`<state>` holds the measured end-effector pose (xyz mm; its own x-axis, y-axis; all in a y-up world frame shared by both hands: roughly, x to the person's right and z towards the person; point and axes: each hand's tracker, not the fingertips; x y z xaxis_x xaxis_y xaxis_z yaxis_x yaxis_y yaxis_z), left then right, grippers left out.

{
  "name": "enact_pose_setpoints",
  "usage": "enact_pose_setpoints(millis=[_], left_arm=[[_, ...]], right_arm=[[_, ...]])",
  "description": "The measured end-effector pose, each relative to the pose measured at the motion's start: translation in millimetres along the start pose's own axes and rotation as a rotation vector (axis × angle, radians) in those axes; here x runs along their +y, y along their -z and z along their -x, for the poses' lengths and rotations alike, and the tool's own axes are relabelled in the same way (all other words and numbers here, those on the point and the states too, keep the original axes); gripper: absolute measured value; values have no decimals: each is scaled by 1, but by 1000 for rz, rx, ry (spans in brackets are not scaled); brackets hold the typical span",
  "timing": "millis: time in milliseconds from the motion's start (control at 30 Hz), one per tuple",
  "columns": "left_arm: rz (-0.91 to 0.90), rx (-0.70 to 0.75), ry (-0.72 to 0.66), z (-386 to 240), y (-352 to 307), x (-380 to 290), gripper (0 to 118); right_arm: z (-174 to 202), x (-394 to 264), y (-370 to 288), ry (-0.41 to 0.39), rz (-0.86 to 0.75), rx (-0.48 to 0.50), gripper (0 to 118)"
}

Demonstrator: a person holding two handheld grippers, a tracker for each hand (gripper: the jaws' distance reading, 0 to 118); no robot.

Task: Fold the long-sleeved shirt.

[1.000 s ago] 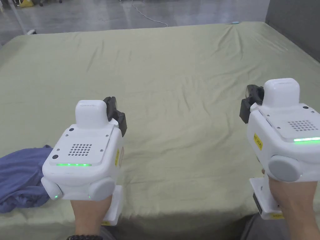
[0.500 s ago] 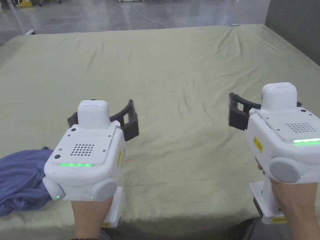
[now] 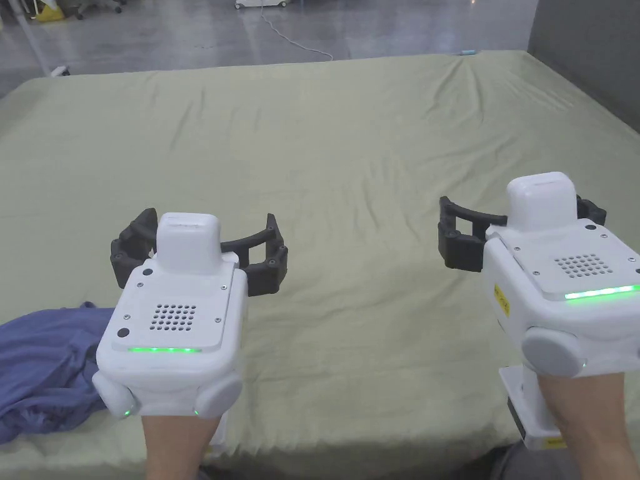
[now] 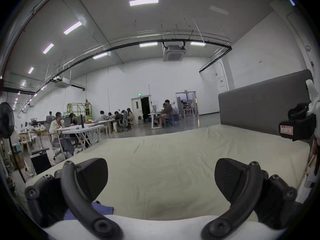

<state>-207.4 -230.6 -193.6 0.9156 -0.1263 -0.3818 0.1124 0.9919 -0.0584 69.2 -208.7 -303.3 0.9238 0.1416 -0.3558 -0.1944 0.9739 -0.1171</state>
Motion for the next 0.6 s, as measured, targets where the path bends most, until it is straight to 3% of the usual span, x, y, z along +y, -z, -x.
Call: enact_pose_setpoints(millis=[600], left_arm=[[0,-14,-16,-1,-2,1,118]], right_arm=[[-3,2,0,23,-4,-19,98]])
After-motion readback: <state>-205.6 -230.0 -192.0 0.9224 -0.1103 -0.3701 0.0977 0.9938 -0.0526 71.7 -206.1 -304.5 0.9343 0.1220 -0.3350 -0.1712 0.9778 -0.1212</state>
